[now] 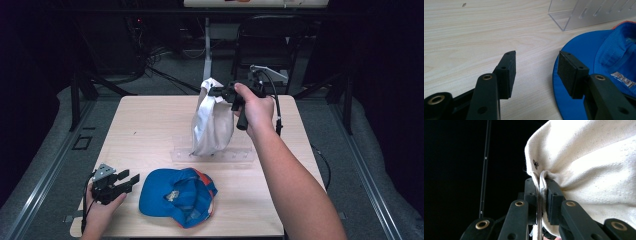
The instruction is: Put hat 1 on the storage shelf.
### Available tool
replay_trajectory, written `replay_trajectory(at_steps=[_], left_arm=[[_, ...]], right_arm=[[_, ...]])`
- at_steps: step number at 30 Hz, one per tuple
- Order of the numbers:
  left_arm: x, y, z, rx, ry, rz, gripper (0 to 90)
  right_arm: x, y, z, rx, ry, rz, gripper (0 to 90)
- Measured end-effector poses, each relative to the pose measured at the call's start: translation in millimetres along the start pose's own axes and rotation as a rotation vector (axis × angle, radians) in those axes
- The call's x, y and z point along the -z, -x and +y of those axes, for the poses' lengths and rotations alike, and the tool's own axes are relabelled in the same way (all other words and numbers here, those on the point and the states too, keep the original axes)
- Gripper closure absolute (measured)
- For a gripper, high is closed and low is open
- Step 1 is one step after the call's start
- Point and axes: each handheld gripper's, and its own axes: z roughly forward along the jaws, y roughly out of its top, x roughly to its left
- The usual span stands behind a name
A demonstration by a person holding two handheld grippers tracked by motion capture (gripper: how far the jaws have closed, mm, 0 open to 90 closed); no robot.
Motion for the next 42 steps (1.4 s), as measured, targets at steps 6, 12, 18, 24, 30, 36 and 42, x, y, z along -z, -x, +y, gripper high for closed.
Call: replay_trajectory(at_steps=[6,12,18,24,30,36,42], left_arm=[[0.0,0.2,0.3,0.0,0.001,-0.002,49.6],[1.3,4.2,3.0,-0.015,-0.003,-0.006,49.4],[3.1,17.7,13.8,-0.048,0.04,-0.024,49.0],[2.0,38.8,31.5,-0.093,0.06,-0.077,49.8],[-9.2,65.7,55.8,-0.162,0.061,-0.122,49.4],[-26.0,97.3,77.4,-0.222,0.07,-0.161,48.8],[-40.2,112.6,88.8,-0.248,0.052,-0.169,49.6]], right_arm=[[-6.1,1.5,0.8,-0.001,-0.003,-0.012,81.7],[-11.6,4.0,1.4,-0.003,0.004,-0.018,81.7],[-15.9,8.3,1.2,-0.011,-0.003,-0.003,81.6],[-15.3,9.5,0.3,-0.013,-0.003,0.001,81.6],[-14.6,8.2,-0.7,-0.007,-0.003,-0.002,81.5],[-16.1,7.1,-1.2,-0.007,-0.005,0.002,81.4],[-16.4,6.4,-0.9,-0.003,-0.006,0.001,81.4]])
